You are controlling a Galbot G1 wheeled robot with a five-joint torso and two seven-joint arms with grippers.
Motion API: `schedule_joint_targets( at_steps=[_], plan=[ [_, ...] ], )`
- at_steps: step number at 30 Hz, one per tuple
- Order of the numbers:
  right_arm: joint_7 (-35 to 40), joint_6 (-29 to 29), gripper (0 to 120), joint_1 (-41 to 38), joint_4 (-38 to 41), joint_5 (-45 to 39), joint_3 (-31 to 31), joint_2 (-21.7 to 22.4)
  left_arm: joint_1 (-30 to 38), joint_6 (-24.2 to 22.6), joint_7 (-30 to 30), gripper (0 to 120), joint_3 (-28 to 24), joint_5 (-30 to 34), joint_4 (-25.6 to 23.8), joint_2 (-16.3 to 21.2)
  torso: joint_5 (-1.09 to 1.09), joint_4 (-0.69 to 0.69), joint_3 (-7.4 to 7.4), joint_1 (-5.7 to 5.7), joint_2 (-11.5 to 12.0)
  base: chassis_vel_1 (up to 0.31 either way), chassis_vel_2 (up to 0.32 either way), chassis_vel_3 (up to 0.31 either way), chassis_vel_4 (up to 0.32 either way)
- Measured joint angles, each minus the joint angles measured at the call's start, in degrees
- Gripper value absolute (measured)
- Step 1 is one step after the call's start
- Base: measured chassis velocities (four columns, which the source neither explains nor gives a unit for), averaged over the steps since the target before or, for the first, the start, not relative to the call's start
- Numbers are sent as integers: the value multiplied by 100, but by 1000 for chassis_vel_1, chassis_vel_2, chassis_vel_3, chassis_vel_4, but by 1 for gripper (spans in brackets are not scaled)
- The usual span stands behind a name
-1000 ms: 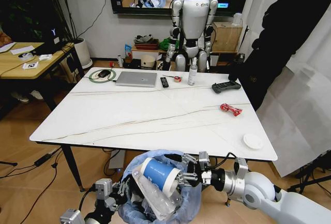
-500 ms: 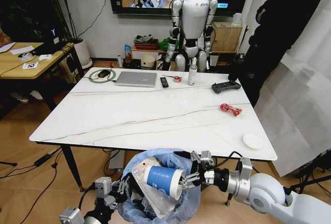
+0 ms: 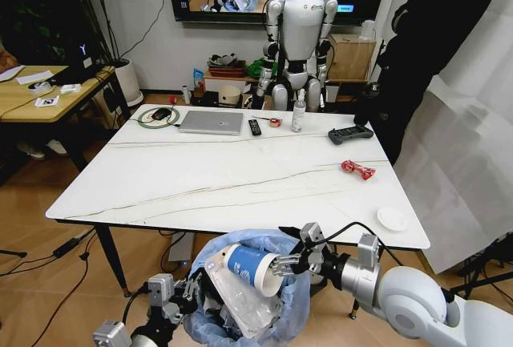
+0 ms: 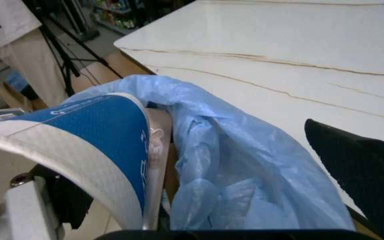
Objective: Pick up the trash bin and place the trash from the table into it.
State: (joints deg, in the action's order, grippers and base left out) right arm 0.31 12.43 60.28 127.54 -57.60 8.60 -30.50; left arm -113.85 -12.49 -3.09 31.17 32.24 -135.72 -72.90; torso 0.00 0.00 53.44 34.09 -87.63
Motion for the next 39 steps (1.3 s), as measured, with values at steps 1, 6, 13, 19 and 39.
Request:
schedule_joint_targets(
  at_steps=[1,6,13,19,39],
  plan=[
    [174,61,100,20,86,-31,-9,42,-2,-1,0,0,1,0,0,2,-1,0,0,0,0,0,0,0,0],
    [425,117,100,101,275,-79,1,193,7,-9,8,0,16,8,-2,11,0,0,0,0,0,0,0,0,0],
    [784,154,100,228,552,-200,103,643,8,-31,32,0,89,102,-60,34,1,0,0,0,1,0,0,0,0],
    [869,144,100,270,814,-345,32,924,50,-45,47,0,79,130,-72,13,0,0,0,0,1,0,0,0,0],
    [1065,94,100,592,1343,-423,-236,1388,79,-53,54,0,94,167,-64,5,0,0,0,0,1,0,0,0,0]
  ],
)
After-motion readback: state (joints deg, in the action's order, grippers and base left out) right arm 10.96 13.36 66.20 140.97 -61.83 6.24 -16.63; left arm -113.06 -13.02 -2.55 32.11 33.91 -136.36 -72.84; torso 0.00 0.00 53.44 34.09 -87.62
